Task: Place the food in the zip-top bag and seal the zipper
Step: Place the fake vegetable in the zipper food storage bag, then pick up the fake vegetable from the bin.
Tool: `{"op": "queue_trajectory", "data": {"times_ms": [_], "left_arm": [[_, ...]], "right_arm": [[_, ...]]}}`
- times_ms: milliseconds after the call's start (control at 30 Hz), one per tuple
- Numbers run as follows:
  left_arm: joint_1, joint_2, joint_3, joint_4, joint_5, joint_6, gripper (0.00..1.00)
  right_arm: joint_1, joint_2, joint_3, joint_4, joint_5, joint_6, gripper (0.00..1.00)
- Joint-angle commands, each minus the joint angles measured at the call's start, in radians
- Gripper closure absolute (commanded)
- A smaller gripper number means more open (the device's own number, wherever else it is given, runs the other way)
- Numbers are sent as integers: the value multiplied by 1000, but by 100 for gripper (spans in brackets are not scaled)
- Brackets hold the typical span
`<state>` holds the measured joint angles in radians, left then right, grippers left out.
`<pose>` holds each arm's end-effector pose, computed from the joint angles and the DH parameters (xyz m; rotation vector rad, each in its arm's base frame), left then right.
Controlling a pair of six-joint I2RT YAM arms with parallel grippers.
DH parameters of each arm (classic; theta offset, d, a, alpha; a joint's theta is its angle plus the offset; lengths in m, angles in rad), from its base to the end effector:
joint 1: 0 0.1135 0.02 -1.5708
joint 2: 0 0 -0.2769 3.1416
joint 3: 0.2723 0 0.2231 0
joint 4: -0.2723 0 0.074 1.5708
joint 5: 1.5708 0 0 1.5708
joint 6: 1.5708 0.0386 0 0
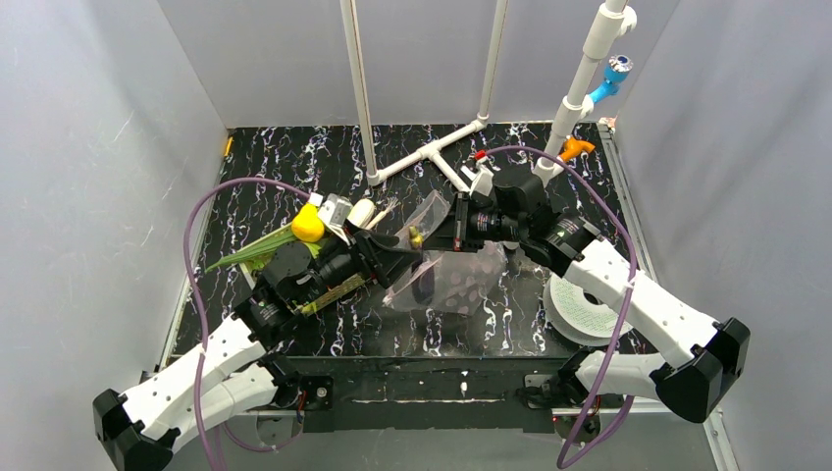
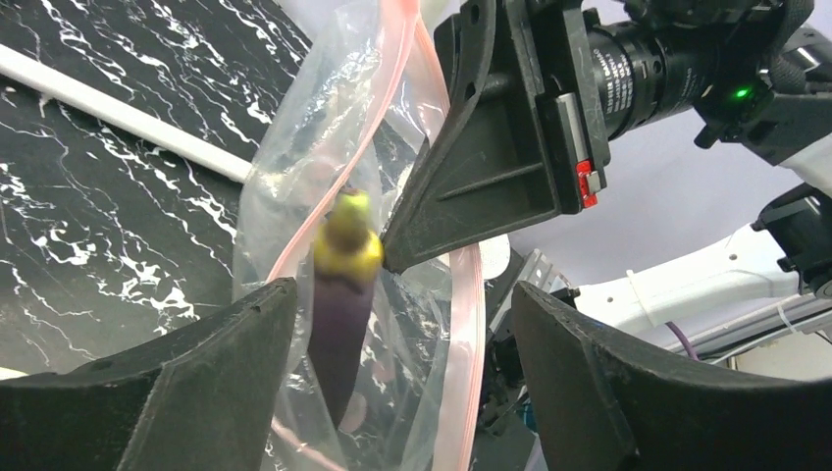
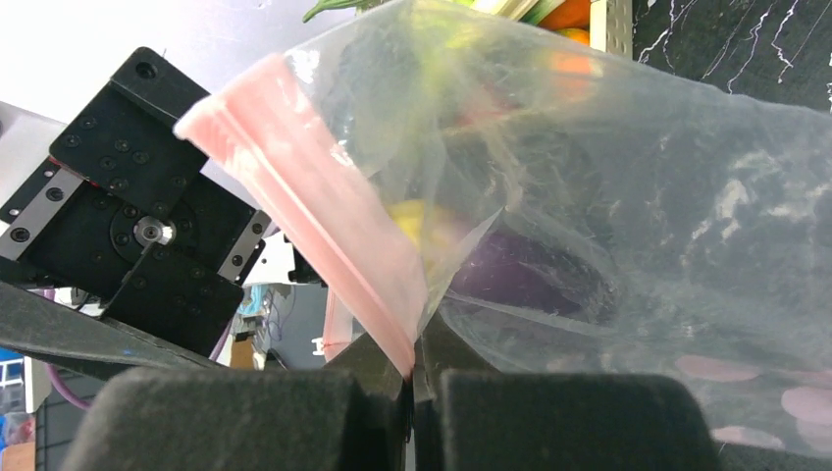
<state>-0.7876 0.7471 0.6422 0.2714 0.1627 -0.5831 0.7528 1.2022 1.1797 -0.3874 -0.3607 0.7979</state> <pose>0.0995 -0.1088 0.3574 0.3009 1.4970 -1.2331 0.1639 0.1722 0.3831 -0.2139 2.2108 1.2996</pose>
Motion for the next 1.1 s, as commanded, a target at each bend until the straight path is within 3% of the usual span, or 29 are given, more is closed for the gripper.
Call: {"op": "queue_trajectory", "data": {"times_ms": [0, 267, 433, 600, 833, 1000, 1067], "left_arm": [[-4, -45, 72, -78, -47, 48, 20], [-3, -87, 136, -217, -121, 111, 16], [-3, -51, 240, -441, -282, 118, 16], [-4, 28, 267, -475, -150, 114, 18], [-4, 113, 271, -511, -80, 103, 41], [-3, 157, 339, -536, -10, 157, 89], [-3, 181, 415, -560, 24, 199, 100]], "right_arm": [[-11, -43, -13, 50, 0, 7, 99], [-19, -50, -23, 45, -5, 3, 99], [-22, -41, -15, 29, -18, -18, 99], [-23, -32, -2, 15, -27, -30, 99], [-23, -49, 9, -24, 2, -61, 99], [-27, -58, 59, -94, 54, -116, 99], [-27, -58, 107, -147, 93, -154, 99]]}}
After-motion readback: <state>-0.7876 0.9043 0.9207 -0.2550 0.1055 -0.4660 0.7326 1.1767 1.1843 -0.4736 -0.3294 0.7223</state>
